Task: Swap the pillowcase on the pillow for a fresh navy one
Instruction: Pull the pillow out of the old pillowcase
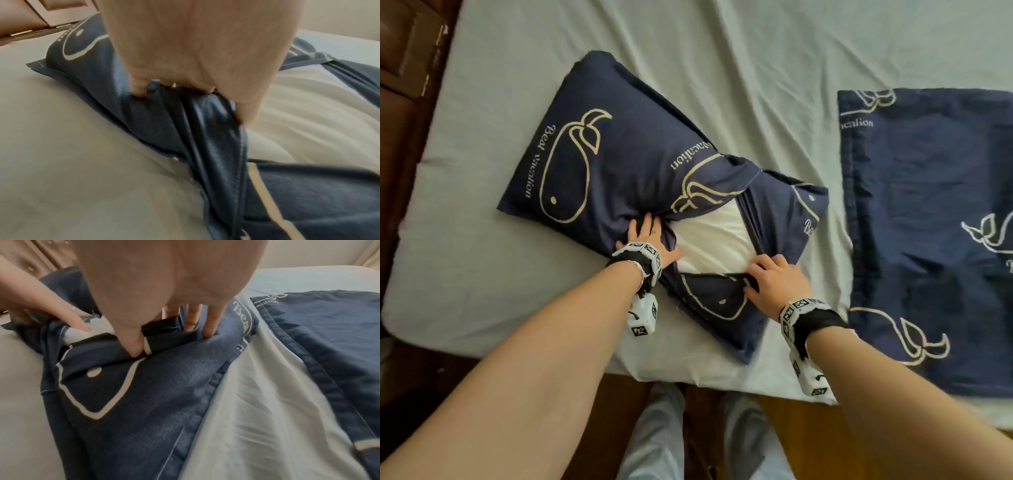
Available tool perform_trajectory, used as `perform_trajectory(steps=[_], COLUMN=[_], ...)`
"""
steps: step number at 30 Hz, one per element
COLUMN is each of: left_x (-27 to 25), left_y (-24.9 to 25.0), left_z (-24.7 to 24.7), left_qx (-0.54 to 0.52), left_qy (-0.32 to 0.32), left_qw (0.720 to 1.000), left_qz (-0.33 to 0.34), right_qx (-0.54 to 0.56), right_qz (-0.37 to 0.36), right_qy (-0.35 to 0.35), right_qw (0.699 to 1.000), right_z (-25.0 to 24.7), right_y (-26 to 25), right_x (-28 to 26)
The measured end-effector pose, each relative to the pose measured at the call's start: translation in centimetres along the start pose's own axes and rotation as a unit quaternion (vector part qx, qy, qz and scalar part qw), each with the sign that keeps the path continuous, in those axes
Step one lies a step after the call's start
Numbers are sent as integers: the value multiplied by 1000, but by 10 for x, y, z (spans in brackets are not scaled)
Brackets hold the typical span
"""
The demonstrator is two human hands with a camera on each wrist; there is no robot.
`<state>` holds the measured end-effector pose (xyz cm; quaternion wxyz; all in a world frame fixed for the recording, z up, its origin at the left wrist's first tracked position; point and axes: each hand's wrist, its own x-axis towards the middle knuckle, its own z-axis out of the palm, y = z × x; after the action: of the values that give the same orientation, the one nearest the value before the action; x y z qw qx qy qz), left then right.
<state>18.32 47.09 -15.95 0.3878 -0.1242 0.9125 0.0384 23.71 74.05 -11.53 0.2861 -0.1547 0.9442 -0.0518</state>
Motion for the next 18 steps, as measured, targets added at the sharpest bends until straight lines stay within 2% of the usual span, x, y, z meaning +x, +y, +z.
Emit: perform_trajectory(steps=[2,4,6,7,9,10,11,18], left_x=[-23,-48,-66,-69,-73,-72,-69,-45], left_y=[12,25,39,45,55,59,63,68], left_z=[-6,-10,-13,-11,-7,-6,-4,10], left_qx=[-15,12,88,128,199,217,224,213], left_qy=[52,166,267,275,216,175,154,118], left_qw=[999,986,950,930,906,906,910,932], left_qz=[-4,25,137,208,305,317,313,270], right_qx=[17,68,110,123,134,135,134,150], right_qz=[8,14,11,6,-12,-22,-29,-34], right_qy=[-23,-48,-57,-54,-49,-50,-52,-20], right_qw=[1000,996,992,991,990,989,989,988], right_z=[-1,-4,-2,1,7,10,11,25], right_y=[-6,-16,-18,-16,-11,-9,-7,1], right_x=[1,4,5,3,-5,-9,-12,-7])
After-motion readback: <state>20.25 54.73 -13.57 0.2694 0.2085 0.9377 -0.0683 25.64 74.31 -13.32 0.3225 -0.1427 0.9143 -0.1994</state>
